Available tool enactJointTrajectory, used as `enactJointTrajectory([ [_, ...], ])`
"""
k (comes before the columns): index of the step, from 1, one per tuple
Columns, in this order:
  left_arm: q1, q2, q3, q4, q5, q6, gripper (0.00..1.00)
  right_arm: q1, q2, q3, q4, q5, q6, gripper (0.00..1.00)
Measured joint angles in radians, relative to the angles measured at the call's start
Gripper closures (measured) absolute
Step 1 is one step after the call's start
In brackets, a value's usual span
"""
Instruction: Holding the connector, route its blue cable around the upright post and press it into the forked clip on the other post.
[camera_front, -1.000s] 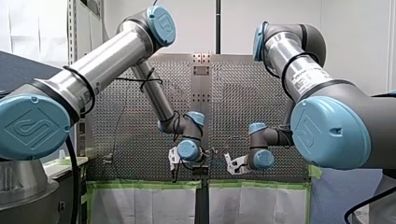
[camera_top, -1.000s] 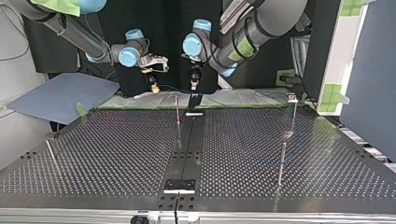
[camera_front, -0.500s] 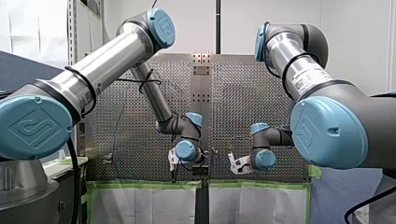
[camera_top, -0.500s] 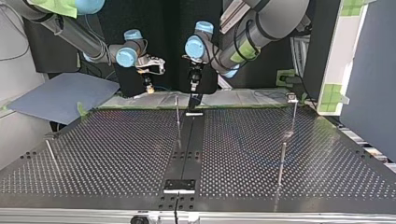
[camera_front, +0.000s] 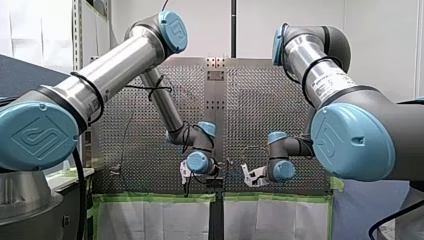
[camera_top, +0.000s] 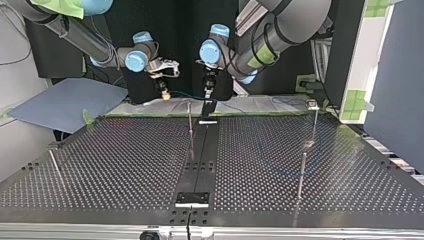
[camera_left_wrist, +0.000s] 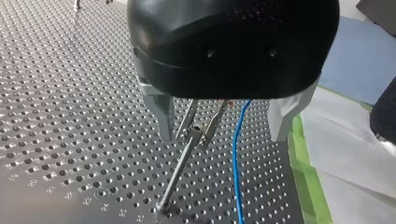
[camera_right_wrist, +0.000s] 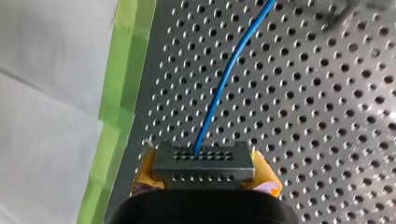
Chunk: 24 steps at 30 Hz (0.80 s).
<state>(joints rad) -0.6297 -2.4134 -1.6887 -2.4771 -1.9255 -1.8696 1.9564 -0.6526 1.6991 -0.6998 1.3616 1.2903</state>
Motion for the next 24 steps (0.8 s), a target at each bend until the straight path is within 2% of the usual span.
enactJointTrajectory([
  [5,0.0,0.0,0.0,-0.002,0.014,-0.002,0.0,0.0,0.0,0.0,-0.001,-0.038,-0.001,1.0],
  [17,0.004,-0.001,0.022,-0.001,0.027,-0.029,0.0,-0.003,0.0,0.0,-0.004,-0.067,-0.001,1.0],
  [24,0.01,-0.001,0.048,-0.033,0.032,-0.035,0.0,-0.004,0.0,0.0,-0.005,-0.074,0.0,1.0],
])
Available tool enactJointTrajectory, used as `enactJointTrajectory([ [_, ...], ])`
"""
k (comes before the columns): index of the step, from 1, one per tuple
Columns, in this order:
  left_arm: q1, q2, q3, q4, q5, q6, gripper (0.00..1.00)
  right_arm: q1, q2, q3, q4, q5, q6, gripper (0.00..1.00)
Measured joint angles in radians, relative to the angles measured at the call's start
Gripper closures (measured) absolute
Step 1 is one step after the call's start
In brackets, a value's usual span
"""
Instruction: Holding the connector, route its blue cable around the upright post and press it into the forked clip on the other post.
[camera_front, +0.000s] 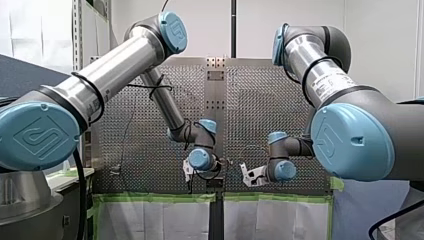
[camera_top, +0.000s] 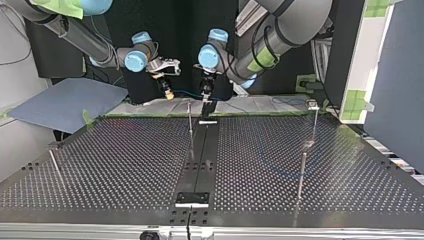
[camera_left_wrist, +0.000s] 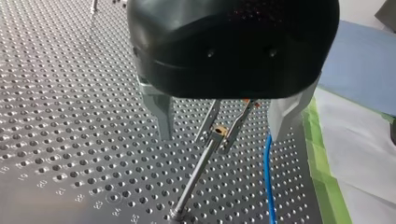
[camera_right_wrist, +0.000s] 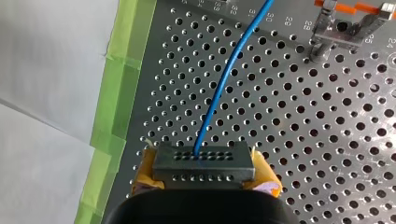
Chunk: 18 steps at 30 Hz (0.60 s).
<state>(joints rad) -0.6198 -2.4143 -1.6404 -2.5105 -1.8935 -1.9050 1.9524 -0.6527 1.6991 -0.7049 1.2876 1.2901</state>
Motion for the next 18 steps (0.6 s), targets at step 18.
enactJointTrajectory([
  [18,0.005,-0.054,0.041,-0.024,0.016,-0.005,0.0,0.001,0.0,-0.001,-0.002,0.0,-0.001,1.0],
])
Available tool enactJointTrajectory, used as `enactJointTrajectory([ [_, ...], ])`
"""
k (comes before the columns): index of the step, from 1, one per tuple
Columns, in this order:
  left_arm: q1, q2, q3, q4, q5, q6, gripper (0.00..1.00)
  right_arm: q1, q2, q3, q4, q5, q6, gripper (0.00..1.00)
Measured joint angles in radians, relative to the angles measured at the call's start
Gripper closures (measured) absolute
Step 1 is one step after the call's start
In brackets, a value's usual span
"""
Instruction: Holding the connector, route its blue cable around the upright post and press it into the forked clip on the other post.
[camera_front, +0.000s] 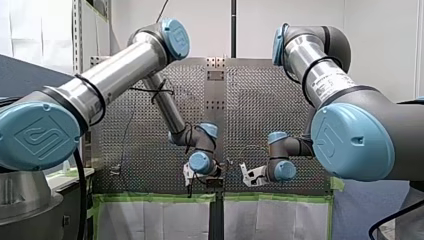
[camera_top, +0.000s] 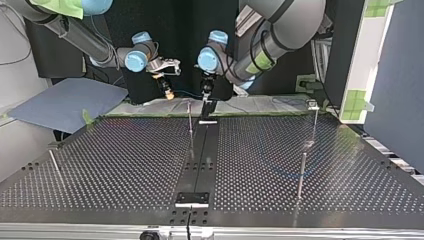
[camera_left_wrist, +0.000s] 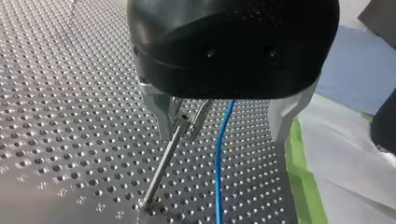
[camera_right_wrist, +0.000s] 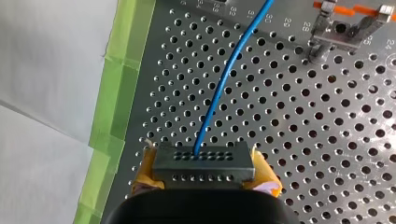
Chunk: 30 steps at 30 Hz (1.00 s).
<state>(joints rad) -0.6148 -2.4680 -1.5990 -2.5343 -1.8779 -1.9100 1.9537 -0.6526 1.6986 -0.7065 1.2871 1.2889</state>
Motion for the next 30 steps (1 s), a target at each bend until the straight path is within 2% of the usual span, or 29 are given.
enactJointTrajectory([
  [8,0.014,-0.016,0.035,0.034,-0.019,-0.008,0.0,0.0,0.0,0.0,0.0,0.0,0.0,1.0],
  [19,0.02,-0.017,0.036,0.021,-0.071,0.039,0.0,0.002,0.0,-0.001,0.001,0.0,-0.001,1.0],
  [26,0.02,-0.02,0.037,0.036,-0.062,0.049,0.0,0.003,0.0,-0.002,0.001,0.0,-0.002,1.0],
  [30,0.023,-0.046,0.042,0.035,-0.047,0.05,0.0,0.005,0.0,-0.003,0.002,0.0,-0.003,1.0],
])
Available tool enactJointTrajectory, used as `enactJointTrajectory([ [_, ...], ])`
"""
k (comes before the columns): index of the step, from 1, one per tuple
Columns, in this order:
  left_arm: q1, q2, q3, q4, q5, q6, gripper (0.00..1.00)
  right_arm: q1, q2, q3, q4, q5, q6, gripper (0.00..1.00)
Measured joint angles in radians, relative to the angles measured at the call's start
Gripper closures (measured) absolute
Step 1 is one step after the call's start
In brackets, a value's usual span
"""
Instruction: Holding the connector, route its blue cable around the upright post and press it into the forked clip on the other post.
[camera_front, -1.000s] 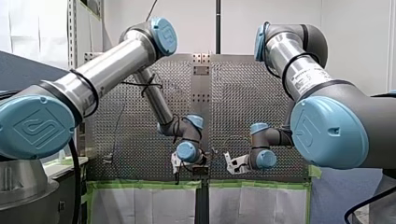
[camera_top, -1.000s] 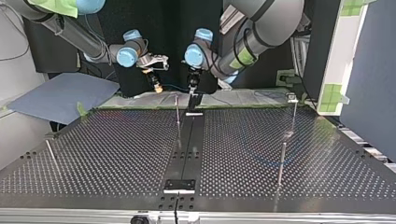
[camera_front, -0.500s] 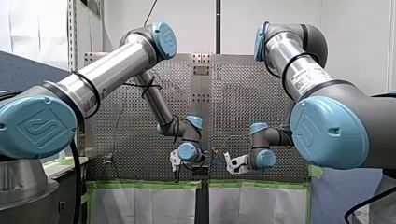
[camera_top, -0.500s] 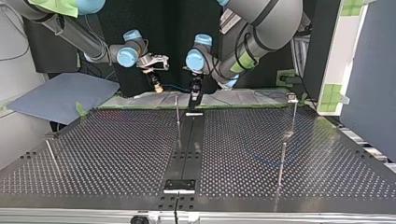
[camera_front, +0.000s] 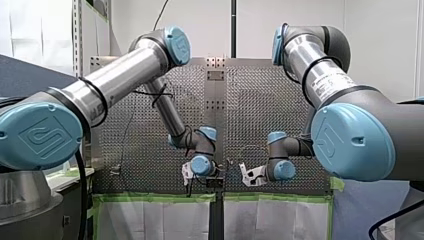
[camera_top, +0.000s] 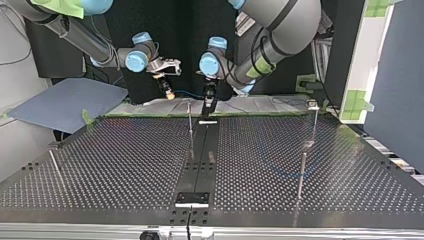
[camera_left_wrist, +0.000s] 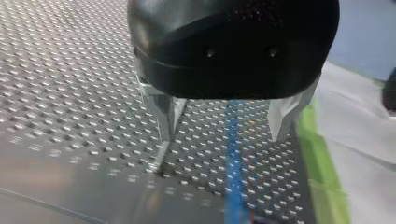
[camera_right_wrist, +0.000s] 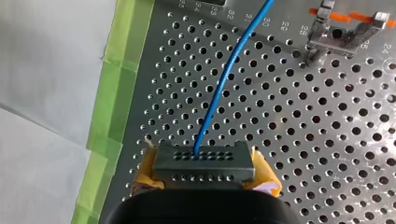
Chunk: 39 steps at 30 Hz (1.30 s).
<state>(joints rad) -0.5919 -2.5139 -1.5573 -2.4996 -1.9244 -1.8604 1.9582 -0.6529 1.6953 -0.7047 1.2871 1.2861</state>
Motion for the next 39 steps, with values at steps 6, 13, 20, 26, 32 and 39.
enactJointTrajectory([
  [6,0.0,-0.042,0.004,0.032,0.011,-0.001,0.0,0.001,0.0,-0.001,0.002,0.0,0.0,1.0],
  [13,0.012,-0.046,0.011,0.064,0.018,-0.001,0.0,0.001,0.0,-0.002,0.003,0.001,0.0,1.0],
  [20,0.027,-0.046,0.02,0.064,0.019,0.01,0.0,0.004,0.0,-0.002,0.003,0.0,0.0,1.0],
  [26,0.033,-0.046,0.042,0.032,0.016,0.039,0.0,0.004,0.0,-0.003,0.004,0.0,-0.001,1.0],
  [32,0.033,-0.046,0.053,0.017,0.012,0.058,0.0,0.005,0.0,-0.003,0.003,0.0,-0.002,1.0],
  [39,0.033,-0.046,0.055,0.013,-0.001,0.089,0.0,0.005,0.0,-0.006,0.003,0.0,-0.001,1.0],
])
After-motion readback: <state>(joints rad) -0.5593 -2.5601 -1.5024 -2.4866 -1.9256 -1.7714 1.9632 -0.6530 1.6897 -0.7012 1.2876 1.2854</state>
